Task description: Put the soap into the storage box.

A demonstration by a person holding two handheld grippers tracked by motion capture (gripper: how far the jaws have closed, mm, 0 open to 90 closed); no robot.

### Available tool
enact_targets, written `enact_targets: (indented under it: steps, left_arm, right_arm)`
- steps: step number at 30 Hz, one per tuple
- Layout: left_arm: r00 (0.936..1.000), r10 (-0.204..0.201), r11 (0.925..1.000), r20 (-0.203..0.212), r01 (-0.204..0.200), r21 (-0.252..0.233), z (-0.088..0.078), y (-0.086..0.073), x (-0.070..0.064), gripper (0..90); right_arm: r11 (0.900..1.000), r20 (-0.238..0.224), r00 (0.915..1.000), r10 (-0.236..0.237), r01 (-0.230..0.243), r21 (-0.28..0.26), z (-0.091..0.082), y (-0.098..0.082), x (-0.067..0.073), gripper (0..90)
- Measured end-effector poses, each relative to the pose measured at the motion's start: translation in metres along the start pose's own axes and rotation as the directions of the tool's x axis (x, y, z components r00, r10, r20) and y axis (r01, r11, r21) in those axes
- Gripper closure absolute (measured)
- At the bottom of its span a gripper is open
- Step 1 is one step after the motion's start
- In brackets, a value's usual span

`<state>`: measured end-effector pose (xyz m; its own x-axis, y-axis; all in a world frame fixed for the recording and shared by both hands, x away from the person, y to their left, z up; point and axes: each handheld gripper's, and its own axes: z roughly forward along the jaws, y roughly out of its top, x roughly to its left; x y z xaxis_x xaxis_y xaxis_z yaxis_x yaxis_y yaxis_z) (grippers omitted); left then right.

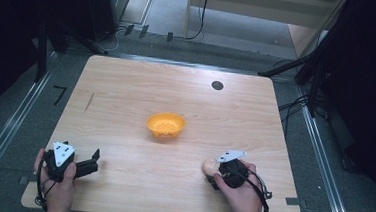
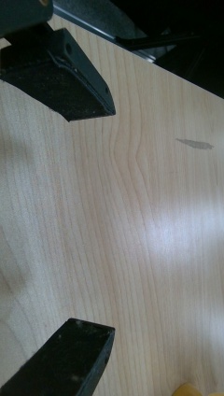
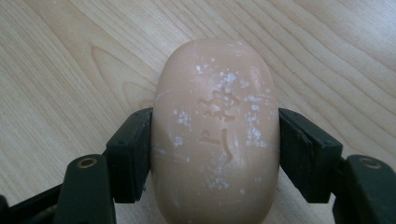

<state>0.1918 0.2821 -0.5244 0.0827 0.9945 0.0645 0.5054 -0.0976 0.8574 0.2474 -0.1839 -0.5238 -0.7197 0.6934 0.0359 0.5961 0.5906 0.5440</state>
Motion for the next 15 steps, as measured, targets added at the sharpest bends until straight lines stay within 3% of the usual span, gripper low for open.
enact_targets:
  steps: [15]
  left_arm:
    - [0.9999, -0.002, 1.0000, 0.012, 0.002, 0.000, 0.0002, 0.0000, 0.0007, 0.0]
  right_arm:
    - [1.000, -0.012, 0.9996, -0.024, 0.024, 0.006, -0.0062, 0.0081, -0.0056, 33.1]
